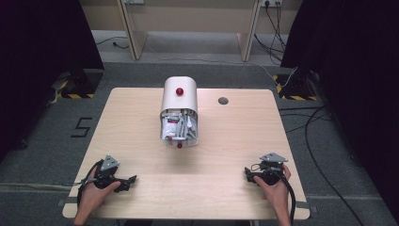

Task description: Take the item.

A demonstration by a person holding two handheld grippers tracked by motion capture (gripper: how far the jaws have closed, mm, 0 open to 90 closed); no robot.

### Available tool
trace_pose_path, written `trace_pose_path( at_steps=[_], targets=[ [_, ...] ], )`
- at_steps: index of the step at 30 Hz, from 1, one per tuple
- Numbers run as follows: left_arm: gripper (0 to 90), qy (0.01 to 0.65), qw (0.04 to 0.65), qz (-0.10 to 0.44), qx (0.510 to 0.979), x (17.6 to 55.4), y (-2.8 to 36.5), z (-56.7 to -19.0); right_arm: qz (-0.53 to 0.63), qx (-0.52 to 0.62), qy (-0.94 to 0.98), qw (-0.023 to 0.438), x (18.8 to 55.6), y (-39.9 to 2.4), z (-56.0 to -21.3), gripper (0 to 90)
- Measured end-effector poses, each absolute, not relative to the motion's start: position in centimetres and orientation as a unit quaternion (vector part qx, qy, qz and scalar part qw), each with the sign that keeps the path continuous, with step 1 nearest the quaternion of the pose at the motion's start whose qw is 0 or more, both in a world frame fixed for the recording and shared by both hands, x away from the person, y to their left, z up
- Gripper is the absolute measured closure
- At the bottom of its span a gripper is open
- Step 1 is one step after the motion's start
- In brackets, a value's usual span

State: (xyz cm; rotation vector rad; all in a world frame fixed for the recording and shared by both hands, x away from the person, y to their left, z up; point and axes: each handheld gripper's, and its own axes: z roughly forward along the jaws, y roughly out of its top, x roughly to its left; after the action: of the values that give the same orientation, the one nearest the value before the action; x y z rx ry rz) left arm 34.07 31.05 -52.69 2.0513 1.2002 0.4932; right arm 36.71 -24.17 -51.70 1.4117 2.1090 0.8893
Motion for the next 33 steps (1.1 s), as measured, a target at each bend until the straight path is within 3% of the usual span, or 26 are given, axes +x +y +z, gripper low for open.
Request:
trace_pose_path(
  at_steps=[2, 3, 14, 16, 33],
  targets=[
    [0.0, 0.463, 0.35, 0.19, 0.792, 34.1, 31.1, -52.7, 0.329, 0.504, 0.766, 0.227, 36.6, -24.1, -51.6, 21.7],
    [0.0, 0.463, 0.35, 0.19, 0.792, 34.1, 31.1, -52.7, 0.323, 0.496, 0.77, 0.239, 36.5, -23.9, -51.5, 16.5],
    [0.0, 0.463, 0.35, 0.19, 0.792, 34.1, 31.1, -52.7, 0.351, 0.5, 0.753, 0.243, 35.8, -23.9, -50.7, 17.9],
    [0.0, 0.463, 0.35, 0.19, 0.792, 34.1, 31.1, -52.7, 0.352, 0.497, 0.754, 0.245, 35.7, -23.7, -50.3, 22.7],
    [0.0, 0.463, 0.35, 0.19, 0.792, 34.1, 31.1, -52.7, 0.4, 0.458, 0.753, 0.251, 34.7, -21.0, -46.9, 27.3]
  ],
)
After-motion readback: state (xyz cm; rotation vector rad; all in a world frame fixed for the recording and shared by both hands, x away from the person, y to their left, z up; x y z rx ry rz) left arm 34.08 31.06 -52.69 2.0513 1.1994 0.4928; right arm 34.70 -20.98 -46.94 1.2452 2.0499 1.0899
